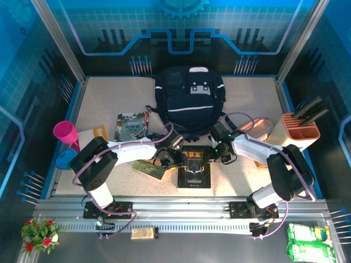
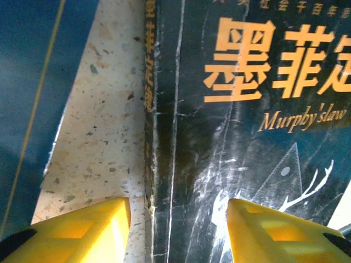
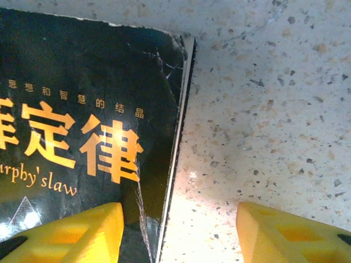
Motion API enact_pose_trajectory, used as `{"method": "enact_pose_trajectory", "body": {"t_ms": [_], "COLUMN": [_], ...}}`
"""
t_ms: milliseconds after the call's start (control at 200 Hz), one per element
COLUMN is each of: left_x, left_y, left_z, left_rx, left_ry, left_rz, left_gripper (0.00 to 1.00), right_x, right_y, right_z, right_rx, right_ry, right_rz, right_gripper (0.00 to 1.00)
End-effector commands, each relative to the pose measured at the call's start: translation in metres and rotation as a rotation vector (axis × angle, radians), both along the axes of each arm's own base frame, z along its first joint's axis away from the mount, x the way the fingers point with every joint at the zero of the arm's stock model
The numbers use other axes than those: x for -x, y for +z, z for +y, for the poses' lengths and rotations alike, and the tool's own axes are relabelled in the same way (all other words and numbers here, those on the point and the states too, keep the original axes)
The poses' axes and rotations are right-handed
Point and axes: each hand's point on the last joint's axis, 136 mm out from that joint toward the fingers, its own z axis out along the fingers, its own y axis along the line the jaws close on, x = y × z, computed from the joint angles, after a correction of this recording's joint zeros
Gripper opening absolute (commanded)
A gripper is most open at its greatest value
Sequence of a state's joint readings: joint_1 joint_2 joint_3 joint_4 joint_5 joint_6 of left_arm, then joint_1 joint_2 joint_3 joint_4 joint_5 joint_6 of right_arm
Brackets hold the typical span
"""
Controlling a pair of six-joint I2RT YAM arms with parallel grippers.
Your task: Pack books, pencil case, and school supplies into a backpack
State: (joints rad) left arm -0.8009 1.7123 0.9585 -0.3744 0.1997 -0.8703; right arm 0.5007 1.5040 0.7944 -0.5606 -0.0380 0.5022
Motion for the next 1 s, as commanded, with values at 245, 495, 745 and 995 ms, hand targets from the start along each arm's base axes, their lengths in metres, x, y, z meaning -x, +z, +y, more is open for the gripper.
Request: {"method": "enact_pose_trajectory", "body": {"t_ms": [245, 495, 745, 995], "left_x": [0.011, 0.0, -0.004, -0.003], "left_y": [-0.018, 0.026, 0.052, 0.058], "left_z": [-0.013, -0.053, -0.065, -0.071], "left_rx": [0.045, 0.287, 0.382, 0.47], "left_ry": [-0.02, -0.067, -0.085, -0.086], "left_rz": [0.041, -0.051, -0.123, -0.156], "left_gripper": [0.49, 0.44, 0.42, 0.41], "right_x": [0.015, 0.028, 0.024, 0.028], "right_y": [-0.015, -0.027, -0.024, -0.024], "right_z": [-0.007, -0.012, -0.012, -0.011], "right_rx": [0.017, -0.004, -0.021, -0.12], "right_ry": [0.006, -0.001, -0.003, -0.072], "right_rz": [0.121, 0.236, 0.218, 0.213], "right_gripper": [0.54, 0.39, 0.3, 0.3]}}
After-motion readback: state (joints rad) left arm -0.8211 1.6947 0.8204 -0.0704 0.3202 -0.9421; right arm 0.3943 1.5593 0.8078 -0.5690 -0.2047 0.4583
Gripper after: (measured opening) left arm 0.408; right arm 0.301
